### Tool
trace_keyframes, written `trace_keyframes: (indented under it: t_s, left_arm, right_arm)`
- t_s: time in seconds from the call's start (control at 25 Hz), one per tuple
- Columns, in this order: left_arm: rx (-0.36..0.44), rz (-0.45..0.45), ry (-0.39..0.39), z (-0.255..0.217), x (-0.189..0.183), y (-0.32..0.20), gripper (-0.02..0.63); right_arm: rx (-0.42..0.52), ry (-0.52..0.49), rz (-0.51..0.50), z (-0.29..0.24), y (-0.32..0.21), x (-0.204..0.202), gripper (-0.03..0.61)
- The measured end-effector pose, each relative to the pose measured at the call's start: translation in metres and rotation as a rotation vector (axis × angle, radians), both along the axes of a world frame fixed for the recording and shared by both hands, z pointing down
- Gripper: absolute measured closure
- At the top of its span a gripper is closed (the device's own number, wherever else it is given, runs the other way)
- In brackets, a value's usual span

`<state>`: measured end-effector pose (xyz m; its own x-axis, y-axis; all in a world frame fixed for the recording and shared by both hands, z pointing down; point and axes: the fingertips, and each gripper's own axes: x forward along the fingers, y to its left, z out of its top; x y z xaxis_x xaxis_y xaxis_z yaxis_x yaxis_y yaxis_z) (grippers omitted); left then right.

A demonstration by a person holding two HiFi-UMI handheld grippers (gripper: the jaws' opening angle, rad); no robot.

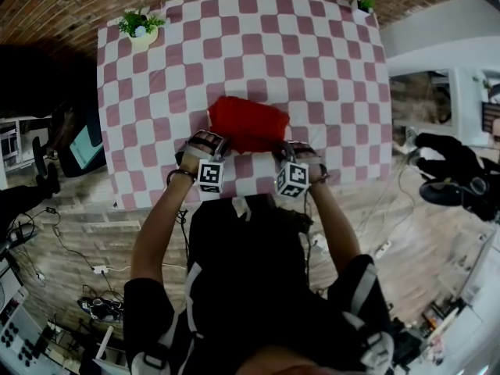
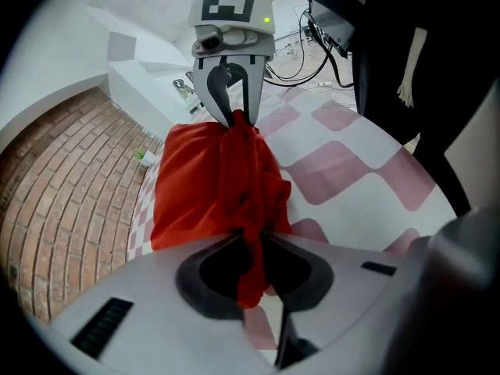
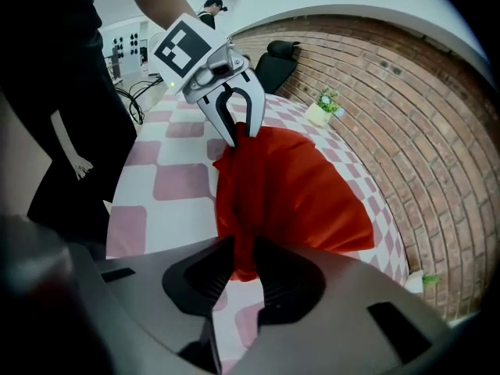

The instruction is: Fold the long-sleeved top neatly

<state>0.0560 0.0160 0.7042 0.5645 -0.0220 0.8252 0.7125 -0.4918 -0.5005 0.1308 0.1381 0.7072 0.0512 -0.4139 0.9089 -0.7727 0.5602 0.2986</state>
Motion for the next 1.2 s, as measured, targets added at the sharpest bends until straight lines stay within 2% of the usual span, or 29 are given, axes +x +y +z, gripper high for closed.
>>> trace_keyframes:
  t_s: [0.08, 0.16, 0.24, 0.28, 0.52, 0.68, 0.76, 0.84, 0.92, 1.04, 1.2]
  left_arm:
    - [-0.015, -0.018, -0.010, 0.000, -0.001, 0.001, 0.558]
    - [-0.065, -0.055, -0.026, -0.003, -0.003, 0.003, 0.543]
    - [-0.131, -0.091, -0.044, -0.009, -0.008, 0.007, 0.469]
    - [-0.157, -0.101, -0.046, -0.013, -0.011, 0.010, 0.462]
    - [-0.241, -0.060, -0.008, -0.061, -0.018, 0.031, 0.428]
    - [-0.283, -0.046, 0.082, -0.105, 0.005, 0.047, 0.428]
    - [-0.271, -0.050, 0.118, -0.114, 0.027, 0.052, 0.430]
    - [-0.248, -0.051, 0.119, -0.104, 0.047, 0.060, 0.430]
    - [-0.248, -0.049, 0.094, -0.083, 0.063, 0.071, 0.430]
    - [-0.277, -0.051, -0.012, -0.041, 0.071, 0.081, 0.430]
    - [-0.329, -0.101, -0.143, -0.002, 0.061, 0.080, 0.431]
  right_arm:
    - [-0.005, -0.012, 0.008, 0.004, 0.000, -0.002, 0.497]
    - [0.008, -0.049, 0.038, 0.001, -0.001, -0.003, 0.493]
    - [0.036, -0.084, 0.068, -0.007, -0.003, -0.003, 0.463]
    - [0.053, -0.100, 0.078, -0.013, -0.003, -0.003, 0.449]
    - [0.103, -0.147, 0.089, -0.040, 0.004, -0.007, 0.411]
    - [0.128, -0.180, 0.102, -0.053, 0.012, -0.009, 0.410]
    - [0.156, -0.216, 0.154, -0.060, 0.013, -0.001, 0.411]
    - [0.192, -0.243, 0.217, -0.066, 0.011, 0.016, 0.411]
    - [0.229, -0.256, 0.273, -0.072, 0.005, 0.038, 0.411]
    - [0.258, -0.247, 0.330, -0.073, -0.010, 0.072, 0.411]
    - [0.207, -0.247, 0.372, -0.045, -0.029, 0.103, 0.411]
